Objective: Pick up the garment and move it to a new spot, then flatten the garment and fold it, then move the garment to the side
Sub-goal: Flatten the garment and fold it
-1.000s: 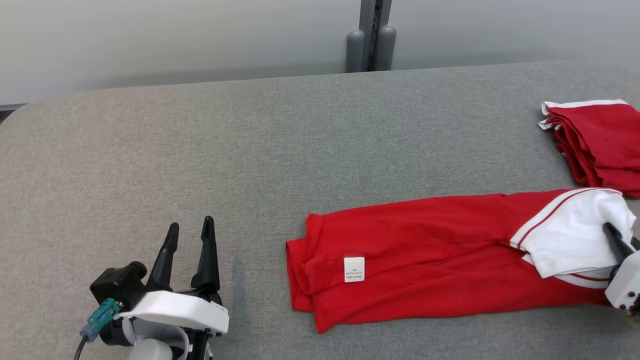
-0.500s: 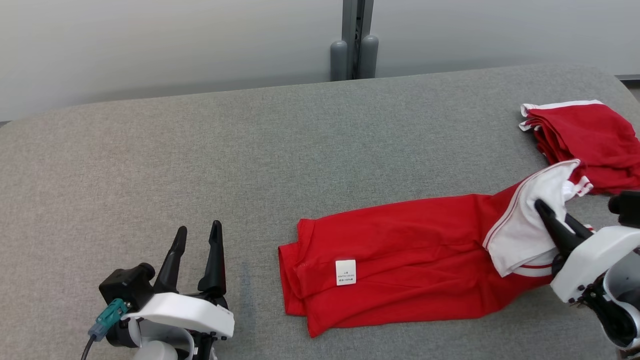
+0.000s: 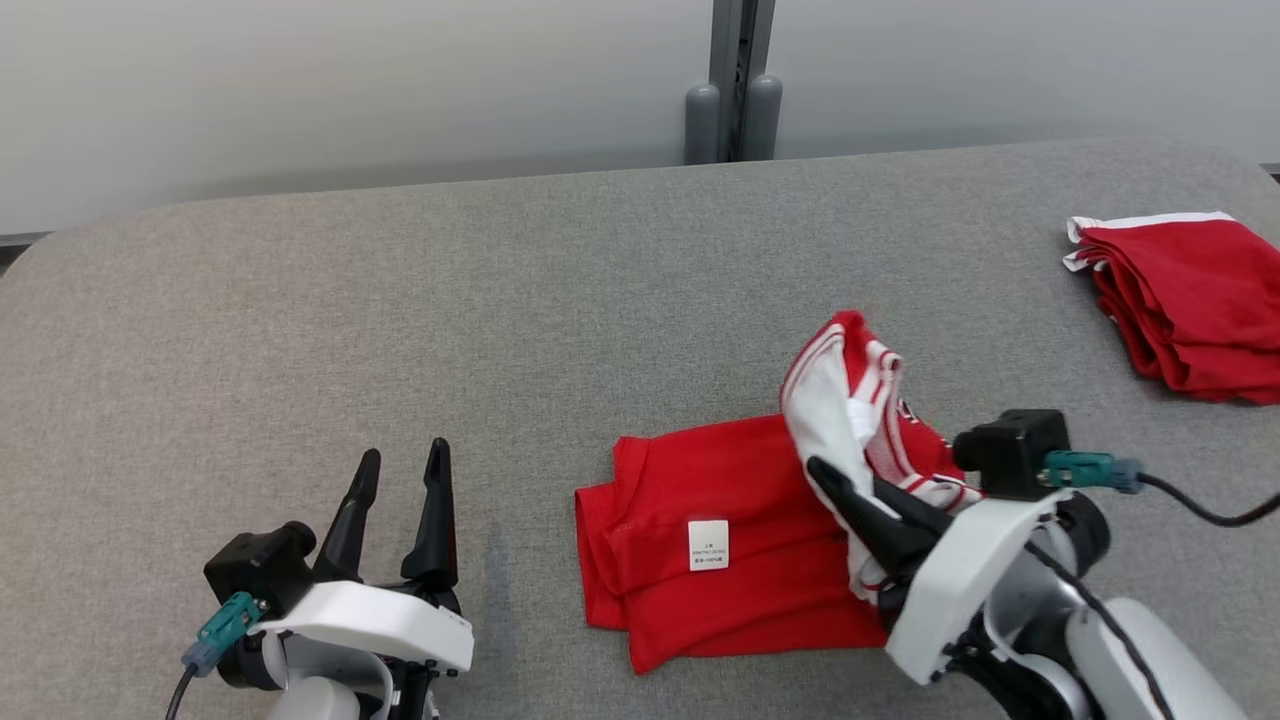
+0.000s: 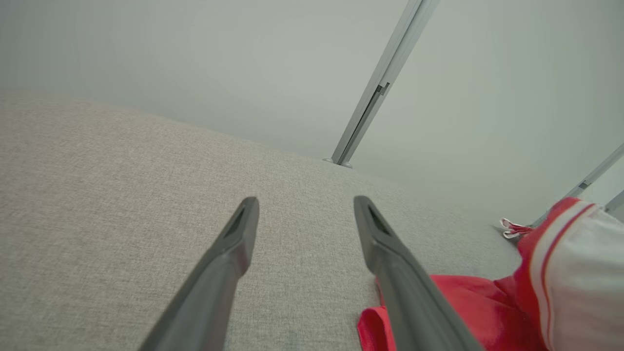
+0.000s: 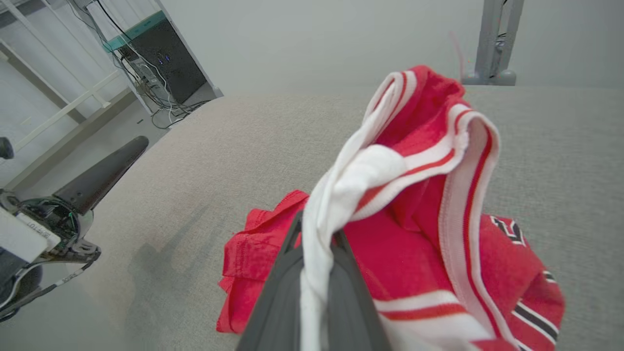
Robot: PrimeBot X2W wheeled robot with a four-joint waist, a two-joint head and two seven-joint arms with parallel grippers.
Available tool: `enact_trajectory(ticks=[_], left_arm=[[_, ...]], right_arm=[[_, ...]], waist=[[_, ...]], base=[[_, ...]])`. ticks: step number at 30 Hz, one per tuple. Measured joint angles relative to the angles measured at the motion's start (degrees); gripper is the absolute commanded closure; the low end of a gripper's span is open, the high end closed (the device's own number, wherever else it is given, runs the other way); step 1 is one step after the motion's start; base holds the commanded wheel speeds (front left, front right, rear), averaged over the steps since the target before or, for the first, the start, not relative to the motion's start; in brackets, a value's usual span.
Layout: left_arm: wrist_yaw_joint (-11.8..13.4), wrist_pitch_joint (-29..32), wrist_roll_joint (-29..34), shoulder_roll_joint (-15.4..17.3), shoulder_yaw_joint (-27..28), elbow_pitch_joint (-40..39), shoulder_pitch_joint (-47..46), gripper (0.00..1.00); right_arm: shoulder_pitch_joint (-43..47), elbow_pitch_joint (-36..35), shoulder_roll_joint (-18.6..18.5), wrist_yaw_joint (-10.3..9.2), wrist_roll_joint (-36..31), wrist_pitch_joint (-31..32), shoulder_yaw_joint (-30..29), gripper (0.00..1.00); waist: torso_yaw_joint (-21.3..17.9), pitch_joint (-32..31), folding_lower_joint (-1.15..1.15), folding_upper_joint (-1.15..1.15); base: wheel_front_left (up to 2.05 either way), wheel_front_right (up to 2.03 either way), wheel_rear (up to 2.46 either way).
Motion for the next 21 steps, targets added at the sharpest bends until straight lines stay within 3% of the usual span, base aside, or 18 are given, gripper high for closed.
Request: enact_trajectory(ticks=[8, 16, 18, 19, 20, 21], left_arm=[[-0.16, -0.01, 0.00, -0.26, -0.51, 0.44, -0.91, 0.00], [-0.59, -0.08, 0.00, -0.75, -0.93, 1.16, -1.80, 0.00], [-0.77, -0.09, 0.00, -0.85, -0.99, 1.36, -1.80, 0.00], [-0.80, -0.09, 0.00, -0.90, -1.00, 1.42, -1.80, 0.00], [-0.86, -0.10, 0.00, -0.94, -0.99, 1.48, -1.80, 0.00], [-0.86, -0.10, 0.00, -1.00, -0.96, 1.56, -1.80, 0.00]], right_arm=[[-5.84, 8.27, 6.46, 0.00, -1.97, -2.89, 8.56, 1.00], [-9.96, 17.91, 9.39, 0.00, -1.37, -6.15, 12.87, 1.00], [-10.60, 19.75, 9.78, 0.00, -1.27, -6.73, 13.52, 0.56], [-10.92, 20.33, 9.95, 0.00, -0.85, -7.19, 13.76, 0.14], [-11.23, 20.68, 10.09, 0.00, -0.47, -7.54, 14.04, 0.00], [-11.50, 20.84, 10.20, 0.00, -0.23, -7.72, 14.49, 0.00]], waist=[[1.35, 0.31, 0.00, 0.00], [3.18, 0.66, 0.00, 0.00], [3.45, 0.68, 0.00, 0.00], [3.54, 0.67, 0.00, 0.00], [3.60, 0.64, 0.00, 0.00], [3.61, 0.60, 0.00, 0.00]], base=[[0.00, 0.00, 0.00], [0.00, 0.00, 0.00], [0.00, 0.00, 0.00], [0.00, 0.00, 0.00], [0.00, 0.00, 0.00], [0.00, 0.00, 0.00]])
